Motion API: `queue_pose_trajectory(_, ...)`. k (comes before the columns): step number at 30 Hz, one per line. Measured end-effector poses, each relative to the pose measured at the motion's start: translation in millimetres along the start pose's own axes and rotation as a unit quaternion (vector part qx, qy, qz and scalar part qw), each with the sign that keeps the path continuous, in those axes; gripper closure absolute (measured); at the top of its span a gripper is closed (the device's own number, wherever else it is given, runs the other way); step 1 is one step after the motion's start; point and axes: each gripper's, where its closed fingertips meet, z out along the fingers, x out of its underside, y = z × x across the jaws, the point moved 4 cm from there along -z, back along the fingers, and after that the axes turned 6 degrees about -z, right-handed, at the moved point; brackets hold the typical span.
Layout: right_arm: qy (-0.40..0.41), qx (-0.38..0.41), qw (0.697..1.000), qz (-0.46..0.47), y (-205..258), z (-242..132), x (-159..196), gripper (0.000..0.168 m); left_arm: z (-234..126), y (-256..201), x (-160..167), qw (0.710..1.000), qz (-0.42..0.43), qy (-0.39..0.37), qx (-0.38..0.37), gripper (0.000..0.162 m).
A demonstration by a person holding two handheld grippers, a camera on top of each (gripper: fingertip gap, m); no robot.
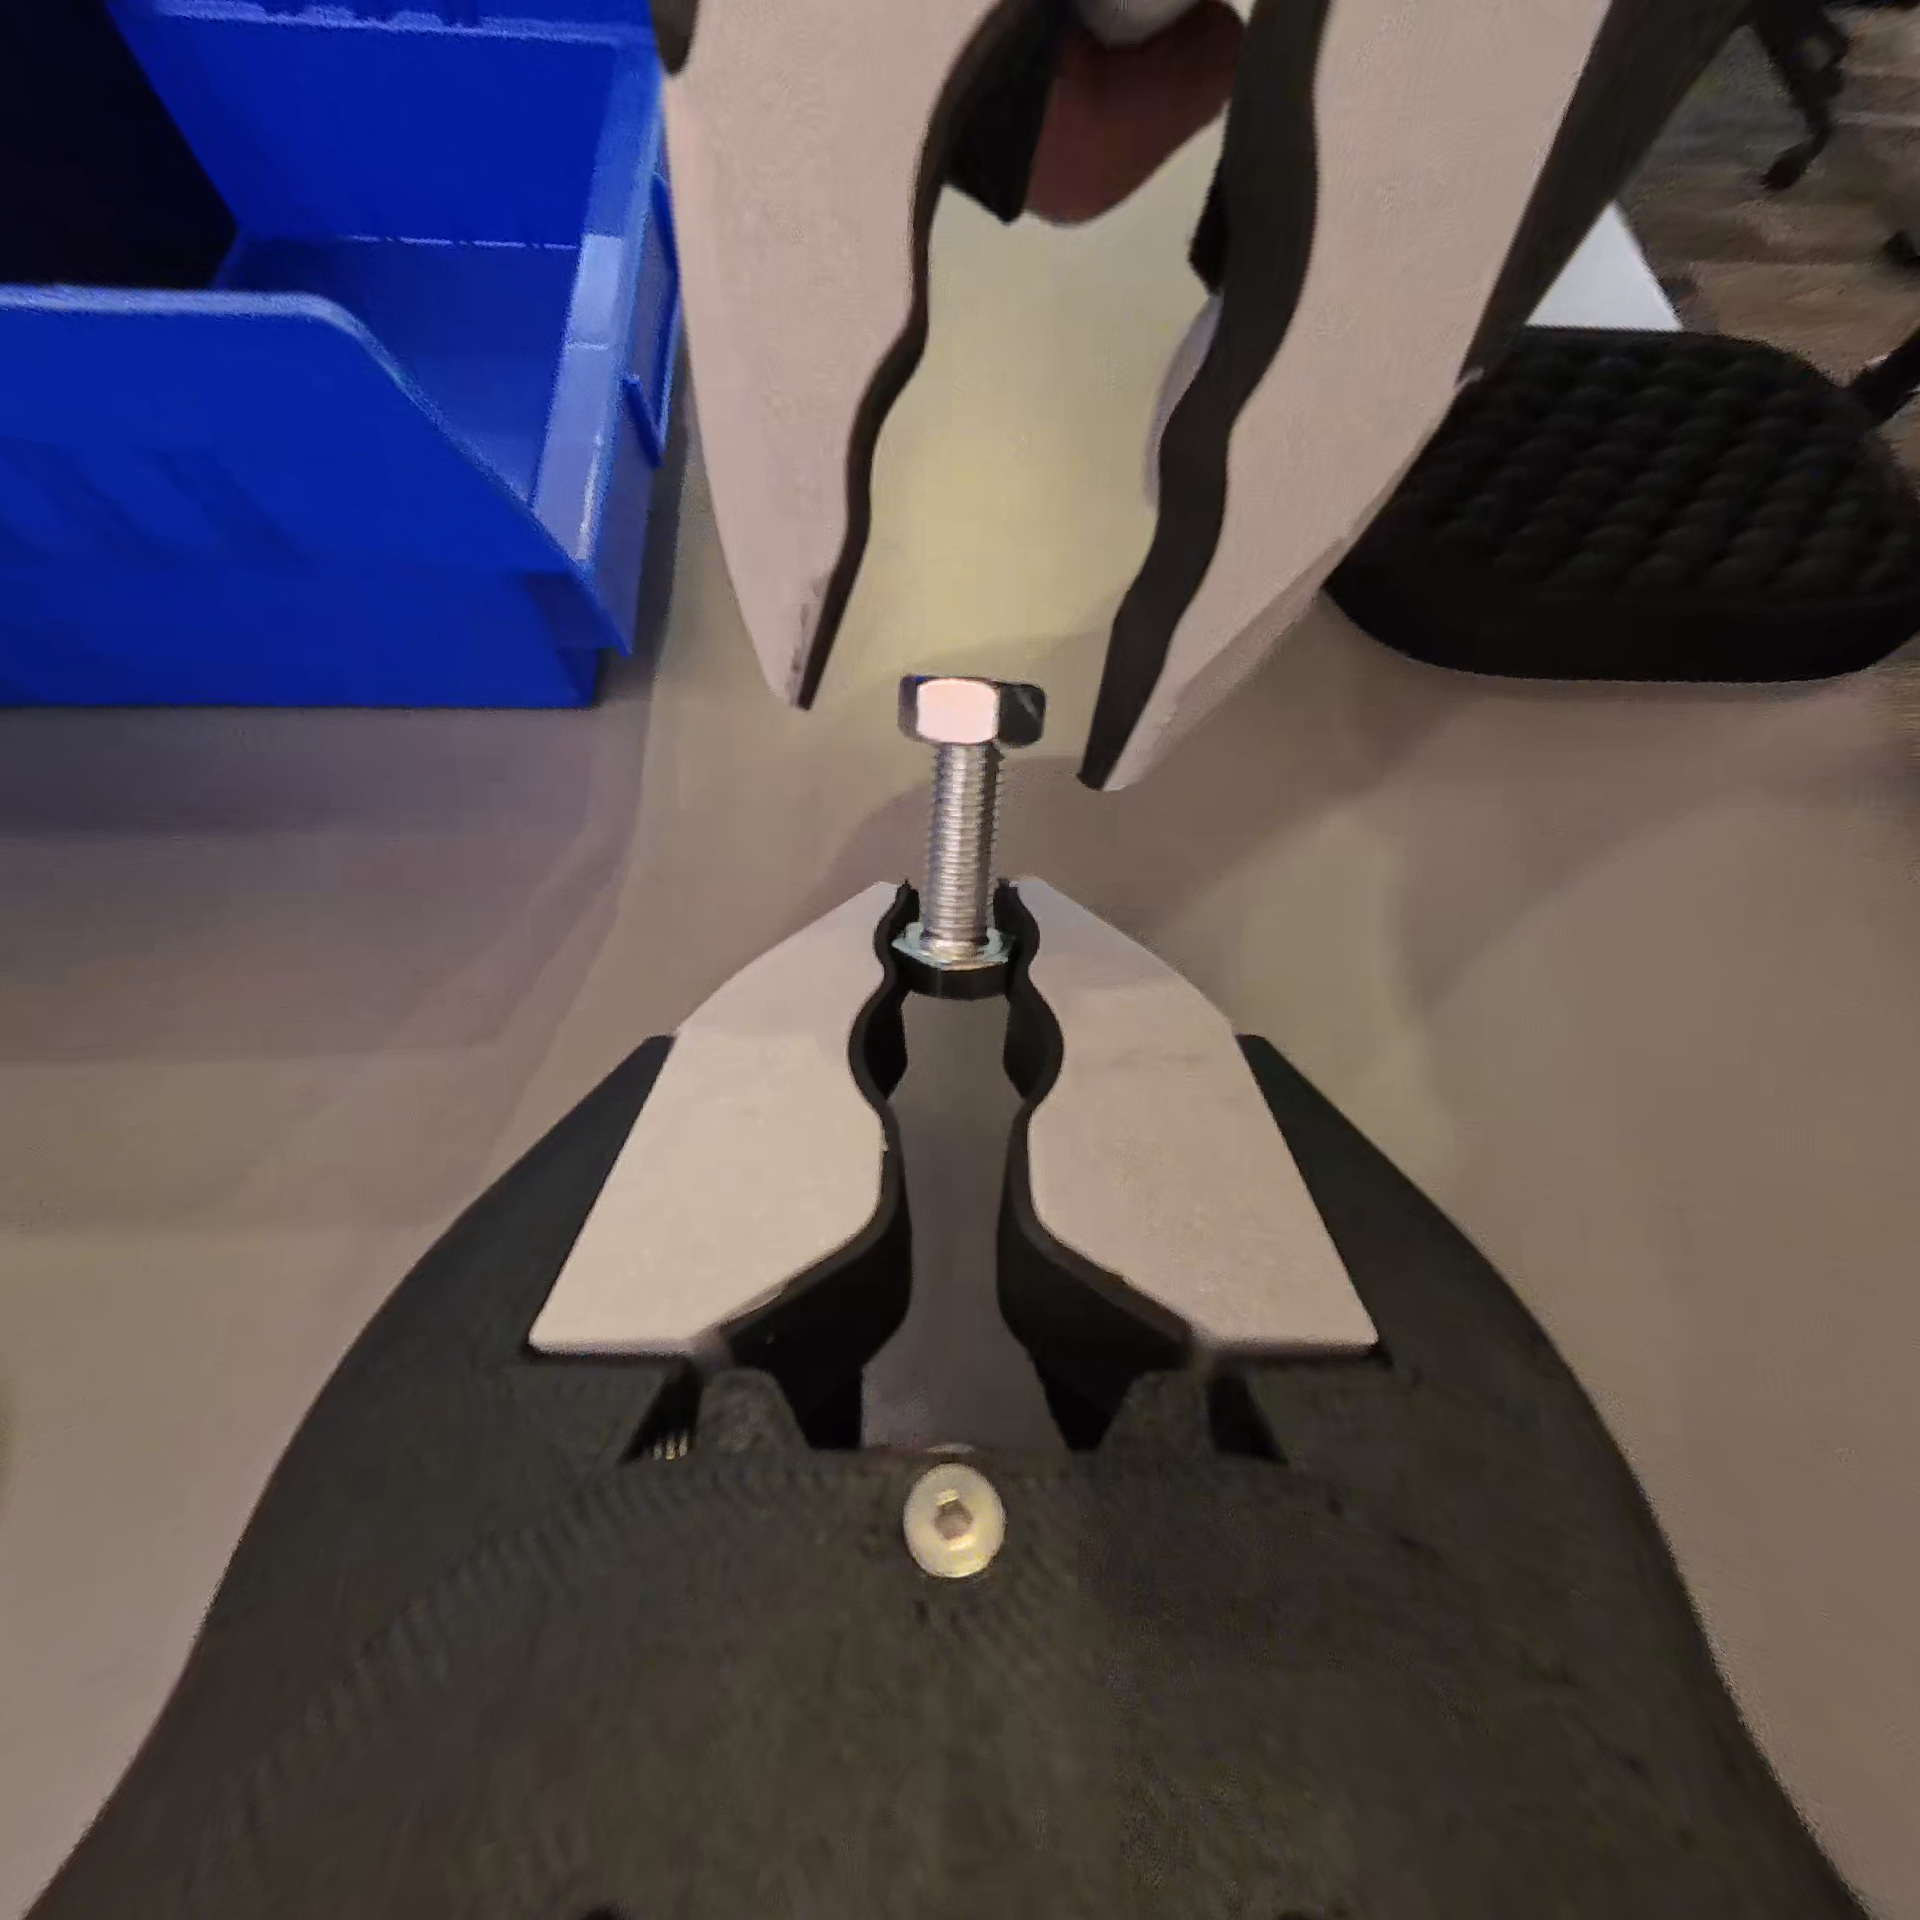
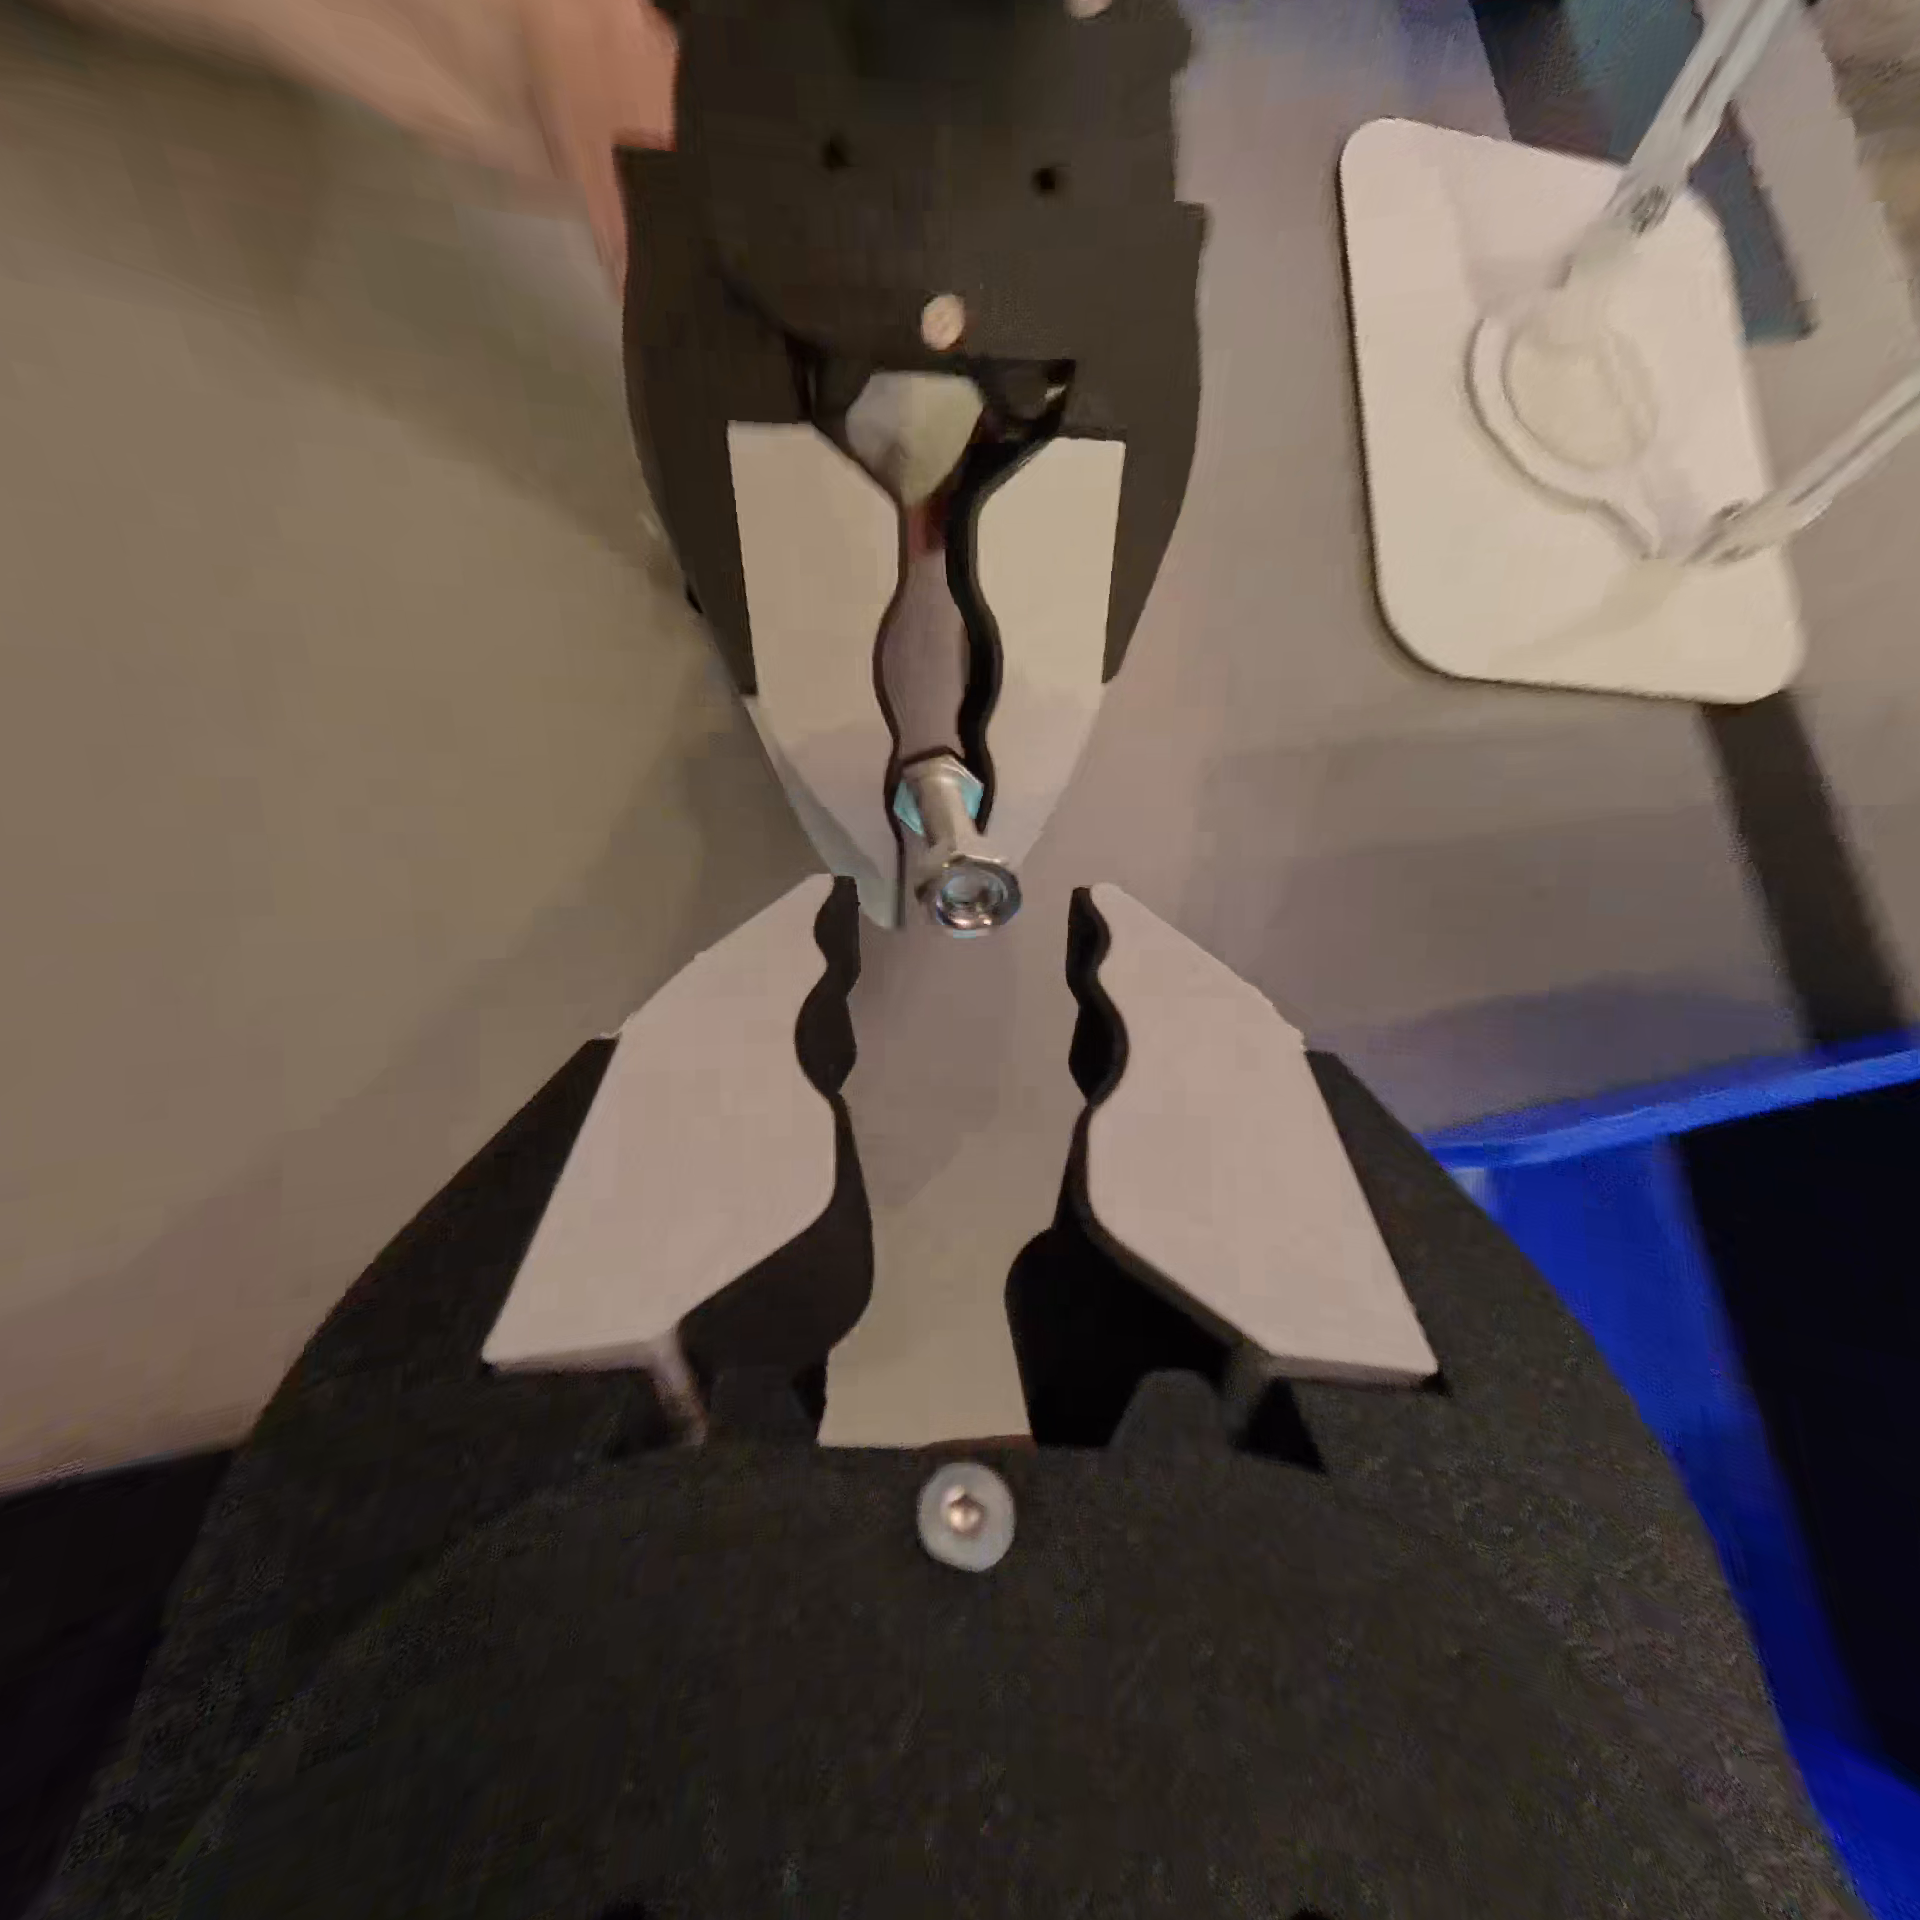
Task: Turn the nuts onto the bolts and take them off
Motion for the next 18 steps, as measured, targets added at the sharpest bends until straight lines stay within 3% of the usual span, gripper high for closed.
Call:
queue_pose_trajectory(5, -0.096, -0.038, 0.971, 0.217, -6, -4, 4, 0.135, -1, 3, -4, 0.999, 0.023, 0.001, -0.047, 0.147)
queue_pose_trajectory(8, -0.13, -0.062, 0.952, 0.27, -5, -2, 5, 0.14, -1, 3, -6, 0.998, 0.031, 0.002, -0.06, 0.147)
queue_pose_trajectory(13, -0.129, -0.044, 0.958, 0.251, -3, 1, 5, 0.151, 0, 5, -3, 0.996, 0.038, 0.016, -0.078, 0.147)
queue_pose_trajectory(18, -0.08, -0.027, 0.992, 0.095, 5, -2, -3, 0.151, -2, -3, -1, 1.0, 0.013, 0.015, -0.008, 0.147)
